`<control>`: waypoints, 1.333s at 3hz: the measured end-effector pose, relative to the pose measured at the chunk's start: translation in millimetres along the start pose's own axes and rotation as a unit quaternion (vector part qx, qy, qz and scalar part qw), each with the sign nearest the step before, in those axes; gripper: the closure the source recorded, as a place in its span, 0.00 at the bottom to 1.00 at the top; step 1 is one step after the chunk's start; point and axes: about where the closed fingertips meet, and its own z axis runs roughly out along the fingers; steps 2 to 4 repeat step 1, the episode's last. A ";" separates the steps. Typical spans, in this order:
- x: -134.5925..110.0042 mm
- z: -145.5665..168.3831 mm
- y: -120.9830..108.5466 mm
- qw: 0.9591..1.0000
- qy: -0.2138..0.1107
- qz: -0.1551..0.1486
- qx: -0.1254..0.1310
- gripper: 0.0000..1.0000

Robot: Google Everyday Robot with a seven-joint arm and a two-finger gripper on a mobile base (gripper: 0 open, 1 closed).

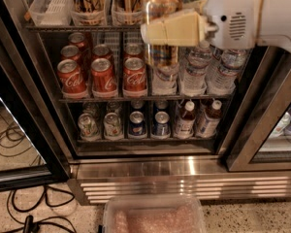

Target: Pick orange can from top shelf of fridge

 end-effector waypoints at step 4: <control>5.2 -1.2 21.9 0.999 0.015 -0.004 -0.037 1.00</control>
Offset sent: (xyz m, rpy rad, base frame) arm 0.0000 0.0000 0.0000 0.0000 0.0000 0.0000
